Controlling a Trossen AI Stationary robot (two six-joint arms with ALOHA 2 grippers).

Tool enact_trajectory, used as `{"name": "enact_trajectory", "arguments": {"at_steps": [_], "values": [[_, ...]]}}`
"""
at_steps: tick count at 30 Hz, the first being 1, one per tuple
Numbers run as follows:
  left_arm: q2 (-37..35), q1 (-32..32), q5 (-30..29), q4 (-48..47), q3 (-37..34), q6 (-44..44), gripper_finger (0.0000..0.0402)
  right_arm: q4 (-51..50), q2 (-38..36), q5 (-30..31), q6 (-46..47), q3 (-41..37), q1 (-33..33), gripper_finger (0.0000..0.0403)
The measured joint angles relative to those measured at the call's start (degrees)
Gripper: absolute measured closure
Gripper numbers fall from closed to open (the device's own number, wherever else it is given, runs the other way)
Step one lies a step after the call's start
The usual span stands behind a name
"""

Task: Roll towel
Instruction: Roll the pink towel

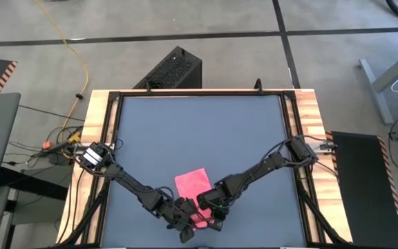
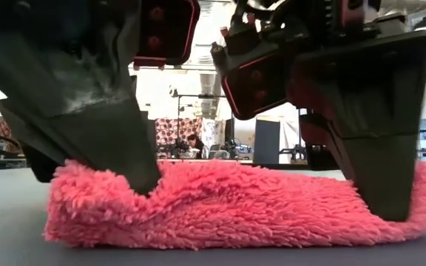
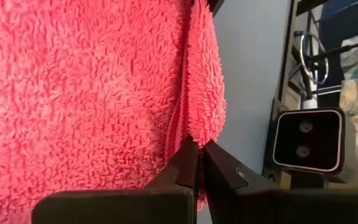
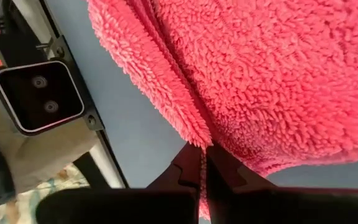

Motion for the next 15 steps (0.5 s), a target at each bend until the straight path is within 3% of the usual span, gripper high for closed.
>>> {"name": "enact_trajectory", "arguments": {"at_steps": [9,15], "values": [[-0.1,-0.7,1.9,12.0,-5.3,-5.3,0.0401,0.7,0.0,-5.8,1.6,0.0,-1.8,0.0374],[-0.3,-1.8,-0.1,19.3,-7.7,-7.2,0.0401,1.7,-0.3,-6.8,1.3,0.0,-1.8,0.0377]]}}
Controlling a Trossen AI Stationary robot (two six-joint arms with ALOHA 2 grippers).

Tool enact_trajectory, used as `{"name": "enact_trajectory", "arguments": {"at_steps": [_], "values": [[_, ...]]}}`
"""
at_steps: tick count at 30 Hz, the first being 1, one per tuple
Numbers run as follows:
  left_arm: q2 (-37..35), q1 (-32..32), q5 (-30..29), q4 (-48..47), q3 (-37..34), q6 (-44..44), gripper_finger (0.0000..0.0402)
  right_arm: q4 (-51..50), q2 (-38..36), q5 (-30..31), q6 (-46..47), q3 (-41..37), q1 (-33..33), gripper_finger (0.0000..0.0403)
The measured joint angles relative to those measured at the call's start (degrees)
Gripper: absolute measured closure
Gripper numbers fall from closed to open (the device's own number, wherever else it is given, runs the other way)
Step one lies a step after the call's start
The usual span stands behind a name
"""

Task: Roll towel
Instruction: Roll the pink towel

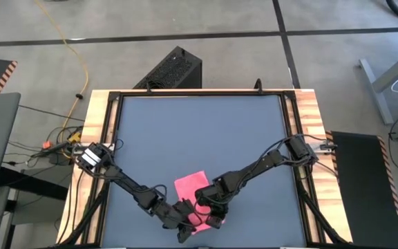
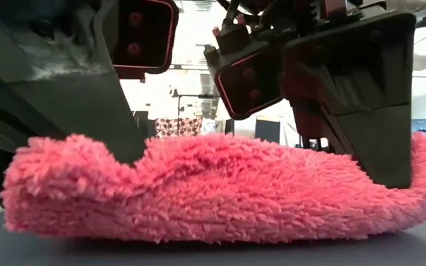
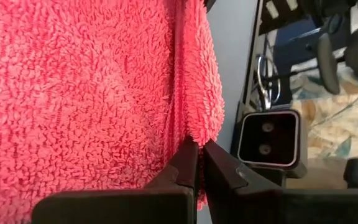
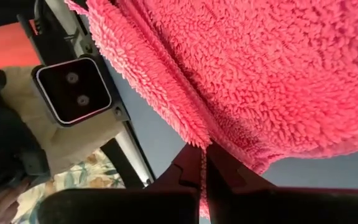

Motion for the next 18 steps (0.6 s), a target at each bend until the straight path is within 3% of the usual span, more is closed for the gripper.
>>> {"name": "enact_trajectory", "arguments": {"at_steps": [7,12,18], "values": [[0.0,-2.4,-6.2,3.2,-0.3,-1.7,0.0401,0.9,-3.5,4.9,-2.4,0.0,1.1,0.0381],[0.0,-3.6,-10.5,4.0,-0.5,-3.8,0.0401,1.1,-3.6,5.2,-3.2,0.0,0.6,0.0381],[-0.2,-5.3,-17.3,21.7,-8.7,-8.7,0.0401,0.8,-3.4,4.4,-3.2,0.0,0.6,0.0381]]}}
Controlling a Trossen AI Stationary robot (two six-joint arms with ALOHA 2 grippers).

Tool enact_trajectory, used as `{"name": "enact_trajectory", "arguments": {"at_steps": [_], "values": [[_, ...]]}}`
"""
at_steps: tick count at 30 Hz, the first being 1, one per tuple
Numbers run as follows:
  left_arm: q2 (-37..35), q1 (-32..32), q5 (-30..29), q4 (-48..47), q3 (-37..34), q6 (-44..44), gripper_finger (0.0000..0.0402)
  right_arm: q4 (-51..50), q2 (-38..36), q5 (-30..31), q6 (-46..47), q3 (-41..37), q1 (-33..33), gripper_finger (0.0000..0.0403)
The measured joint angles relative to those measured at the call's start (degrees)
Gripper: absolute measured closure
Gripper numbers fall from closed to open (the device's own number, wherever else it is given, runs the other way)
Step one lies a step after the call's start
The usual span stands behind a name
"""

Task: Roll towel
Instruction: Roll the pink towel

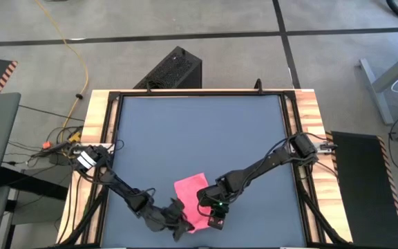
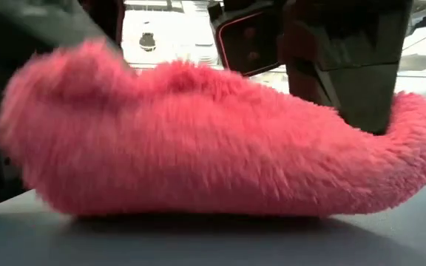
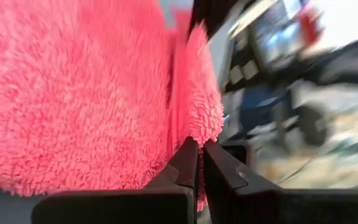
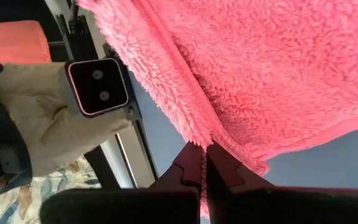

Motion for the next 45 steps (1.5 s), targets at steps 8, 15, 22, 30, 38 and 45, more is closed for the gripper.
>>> {"name": "enact_trajectory", "arguments": {"at_steps": [8,15,22,30,38,45], "values": [[0.0,-1.3,-4.5,11.1,-7.4,-7.3,0.0401,-2.0,-0.1,4.7,-0.1,0.2,-0.5,0.0381],[0.0,-0.3,2.6,-0.2,-3.1,-5.4,0.0401,-1.8,0.0,7.3,-1.0,0.1,-0.4,0.038],[-0.2,0.0,4.4,-6.6,-2.0,-10.7,0.0401,-2.5,0.0,10.7,-2.3,0.1,-0.4,0.0379],[-0.3,0.5,5.6,-8.7,-2.0,-14.4,0.0401,-3.0,0.2,13.7,-2.9,0.1,-0.2,0.0379],[-0.4,0.6,9.2,-16.5,1.3,-13.4,0.0401,-0.2,3.5,11.8,-2.6,0.2,1.9,0.0378],[-0.4,0.7,14.7,-23.3,3.3,-12.3,0.0401,2.6,4.7,10.8,-1.4,0.2,2.1,0.0378]]}}
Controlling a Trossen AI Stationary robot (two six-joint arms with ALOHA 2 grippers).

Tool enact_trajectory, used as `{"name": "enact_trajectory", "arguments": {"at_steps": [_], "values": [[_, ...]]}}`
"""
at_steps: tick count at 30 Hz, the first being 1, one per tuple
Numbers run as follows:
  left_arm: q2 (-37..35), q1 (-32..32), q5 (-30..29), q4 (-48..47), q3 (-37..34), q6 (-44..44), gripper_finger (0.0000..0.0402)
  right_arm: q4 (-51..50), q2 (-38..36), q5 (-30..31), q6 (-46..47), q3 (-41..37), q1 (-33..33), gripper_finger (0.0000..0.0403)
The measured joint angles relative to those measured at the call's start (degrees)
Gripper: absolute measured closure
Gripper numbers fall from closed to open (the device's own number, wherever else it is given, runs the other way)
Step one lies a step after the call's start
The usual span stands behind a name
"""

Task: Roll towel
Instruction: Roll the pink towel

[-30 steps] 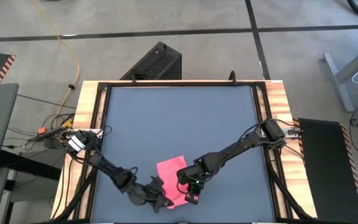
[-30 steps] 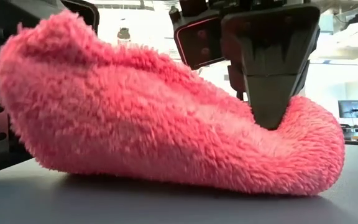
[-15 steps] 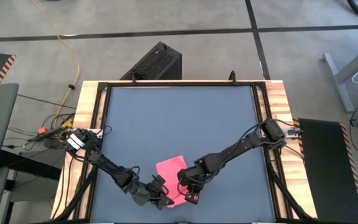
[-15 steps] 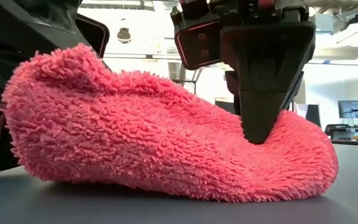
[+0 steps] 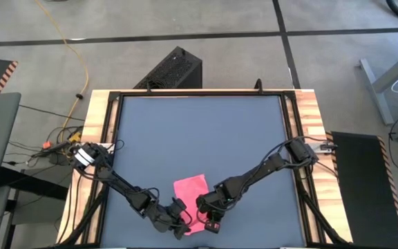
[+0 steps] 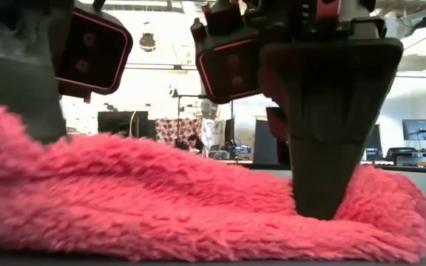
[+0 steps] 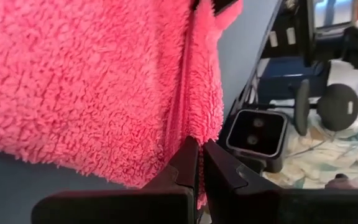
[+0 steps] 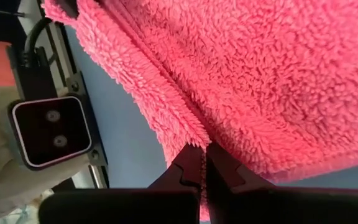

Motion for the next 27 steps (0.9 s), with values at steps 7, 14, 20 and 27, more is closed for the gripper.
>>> {"name": "enact_trajectory", "arguments": {"at_steps": [7,14,20,27], "values": [[-0.2,0.3,2.1,-4.2,0.2,-5.0,0.0401,0.8,0.0,1.1,-0.1,0.0,0.0,0.0378],[-0.3,0.5,3.8,-5.9,0.3,-6.4,0.0401,1.3,0.0,1.6,-1.5,-0.1,0.0,0.0378],[-0.3,0.6,4.7,-6.0,0.3,-6.7,0.0401,2.3,0.0,1.5,-2.1,-0.2,0.0,0.0375],[-0.4,0.7,5.1,-6.9,0.3,-7.7,0.0401,1.2,-0.5,1.0,-1.6,-0.2,-0.4,0.0322]]}}
